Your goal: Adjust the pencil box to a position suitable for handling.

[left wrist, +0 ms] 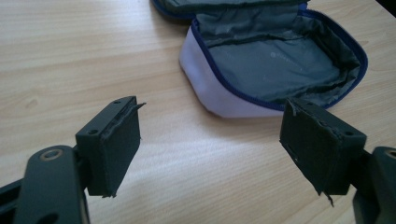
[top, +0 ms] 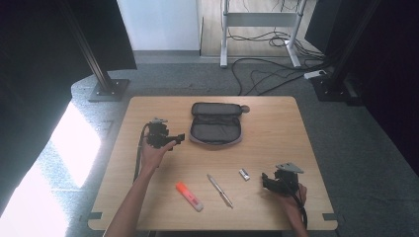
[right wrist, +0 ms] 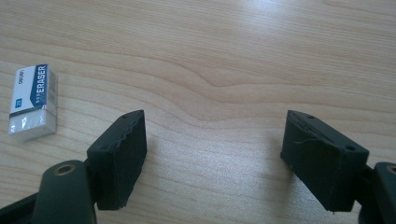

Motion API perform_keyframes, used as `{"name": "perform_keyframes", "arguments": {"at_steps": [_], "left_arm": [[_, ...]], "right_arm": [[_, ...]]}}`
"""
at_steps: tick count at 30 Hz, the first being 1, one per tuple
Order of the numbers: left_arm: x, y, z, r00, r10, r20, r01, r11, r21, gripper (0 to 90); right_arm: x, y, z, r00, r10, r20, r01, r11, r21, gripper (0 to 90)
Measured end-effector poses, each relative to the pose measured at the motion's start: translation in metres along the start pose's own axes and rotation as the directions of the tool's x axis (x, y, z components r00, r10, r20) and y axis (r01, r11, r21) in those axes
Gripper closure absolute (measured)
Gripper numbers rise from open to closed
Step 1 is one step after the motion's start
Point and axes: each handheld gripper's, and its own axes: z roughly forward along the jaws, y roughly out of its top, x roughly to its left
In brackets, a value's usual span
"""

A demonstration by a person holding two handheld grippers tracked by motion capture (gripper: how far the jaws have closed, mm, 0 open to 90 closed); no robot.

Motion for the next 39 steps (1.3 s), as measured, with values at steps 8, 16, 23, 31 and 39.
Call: {"name": "perform_keyframes", "arguments": {"at_steps": [8,16,23,31,39], "left_arm": [[-0.001,0.011,0.017,1.0000,0.000,0.008,0.000,0.9996,0.027,21.7],[-0.002,0.023,0.035,1.0000,-0.003,0.008,0.003,0.9984,0.056,22.6],[-0.005,0.029,0.049,1.0000,0.008,0.003,-0.008,0.9977,0.067,23.7],[-0.007,0.031,0.069,1.0000,0.007,-0.001,-0.007,0.9968,0.080,27.4],[-0.011,0.031,0.092,0.9999,0.011,0.002,-0.011,0.9929,0.118,32.9]], "right_arm": [[0.001,0.000,0.000,1.0000,-0.003,-0.004,0.003,1.000,-0.002,22.3],[0.001,0.000,0.000,0.9999,-0.010,-0.009,0.010,1.000,-0.003,23.1],[0.002,0.000,0.000,0.9998,-0.014,-0.012,0.014,1.000,-0.002,23.7],[0.003,0.000,0.000,0.9997,-0.018,-0.017,0.018,1.000,-0.005,24.5],[0.004,0.001,0.000,0.9993,-0.028,-0.024,0.028,1.000,-0.003,25.9]]}}
